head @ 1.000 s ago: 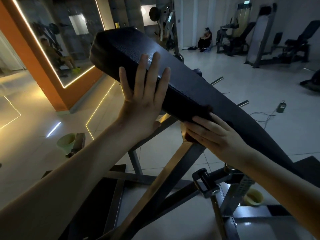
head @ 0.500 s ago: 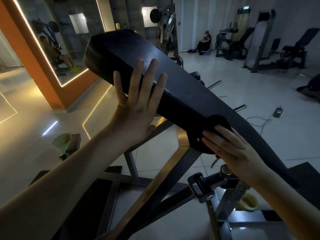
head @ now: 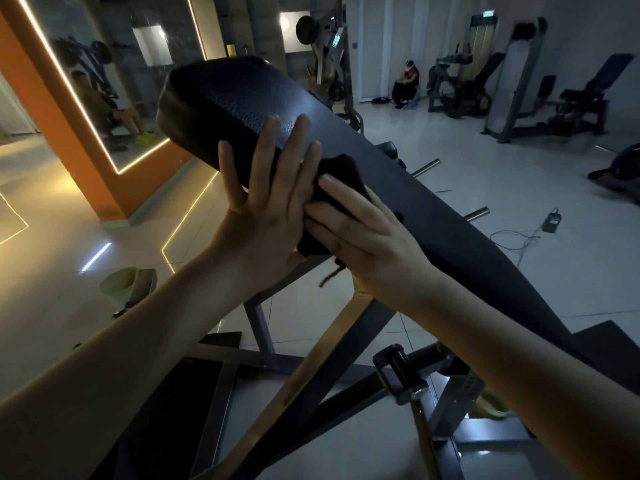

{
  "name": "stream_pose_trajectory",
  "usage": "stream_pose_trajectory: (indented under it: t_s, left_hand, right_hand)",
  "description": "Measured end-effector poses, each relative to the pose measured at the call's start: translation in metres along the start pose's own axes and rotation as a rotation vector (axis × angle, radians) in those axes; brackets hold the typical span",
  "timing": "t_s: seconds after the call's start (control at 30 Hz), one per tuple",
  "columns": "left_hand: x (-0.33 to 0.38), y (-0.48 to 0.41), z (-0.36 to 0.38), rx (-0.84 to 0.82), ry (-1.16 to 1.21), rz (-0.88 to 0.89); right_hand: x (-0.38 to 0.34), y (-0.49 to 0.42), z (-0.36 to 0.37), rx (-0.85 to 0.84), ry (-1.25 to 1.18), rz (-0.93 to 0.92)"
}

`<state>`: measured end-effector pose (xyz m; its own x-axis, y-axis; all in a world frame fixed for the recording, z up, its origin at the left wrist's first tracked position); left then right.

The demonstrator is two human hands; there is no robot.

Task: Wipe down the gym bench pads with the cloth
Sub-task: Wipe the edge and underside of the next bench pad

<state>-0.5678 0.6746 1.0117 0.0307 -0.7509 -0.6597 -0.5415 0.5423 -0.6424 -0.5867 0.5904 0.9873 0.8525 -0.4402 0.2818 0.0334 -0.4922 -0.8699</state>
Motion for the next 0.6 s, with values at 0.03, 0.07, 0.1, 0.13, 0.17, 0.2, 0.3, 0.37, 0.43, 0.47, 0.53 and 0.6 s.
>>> stream_pose_trajectory:
  t_s: [0.03, 0.07, 0.1, 0.13, 0.17, 0.2, 0.3, 0.37, 0.43, 0.47, 0.53, 0.6]
  left_hand:
    - [0.000, 0.000, 0.000, 0.016, 0.000, -0.003]
    - [-0.001, 0.000, 0.000, 0.027, 0.015, -0.003]
    - [-0.001, 0.000, 0.000, 0.034, 0.039, 0.005]
    - [0.000, 0.001, 0.000, 0.033, 0.071, 0.020]
    - [0.000, 0.001, 0.000, 0.024, 0.103, 0.036]
    - [-0.001, 0.002, 0.002, 0.003, 0.131, 0.045]
    - [-0.001, 0.002, 0.002, -0.057, 0.159, 0.045]
    - [-0.001, 0.001, 0.001, -0.063, 0.176, 0.036]
    - [0.000, 0.001, 0.000, -0.075, 0.184, 0.033]
    - [0.000, 0.001, 0.001, -0.087, 0.177, 0.035]
    - [0.002, 0.000, 0.002, -0.118, 0.182, 0.040]
    - [0.001, 0.000, -0.001, -0.128, 0.193, 0.026]
  right_hand:
    - [-0.001, -0.002, -0.001, -0.001, -0.014, -0.008]
    - [-0.002, 0.000, -0.003, -0.011, -0.012, -0.023]
    - [-0.001, 0.006, -0.004, -0.027, 0.006, -0.038]
    - [0.000, 0.016, -0.006, -0.051, 0.034, -0.048]
    - [0.004, 0.030, -0.008, -0.078, 0.059, -0.048]
    - [0.008, 0.046, -0.010, -0.109, 0.086, -0.041]
    - [0.023, 0.102, -0.014, -0.248, 0.187, -0.019]
    - [0.032, 0.134, -0.015, -0.351, 0.250, -0.025]
    - [0.037, 0.151, -0.016, -0.438, 0.277, -0.028]
    - [0.038, 0.154, -0.016, -0.473, 0.275, -0.021]
    - [0.036, 0.147, -0.015, -0.485, 0.271, -0.025]
    - [0.024, 0.116, -0.011, -0.432, 0.239, -0.041]
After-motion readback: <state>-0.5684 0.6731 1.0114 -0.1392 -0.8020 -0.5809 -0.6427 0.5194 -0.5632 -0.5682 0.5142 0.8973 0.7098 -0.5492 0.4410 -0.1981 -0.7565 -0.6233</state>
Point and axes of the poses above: each hand's wrist, its own y-axis away from the middle knuckle, its own z-axis out of the palm, x = y × z, the point moved 10 cm from there along -y, towards the middle knuckle, and after that the axes turned 6 degrees about z, right-handed, at the moved point
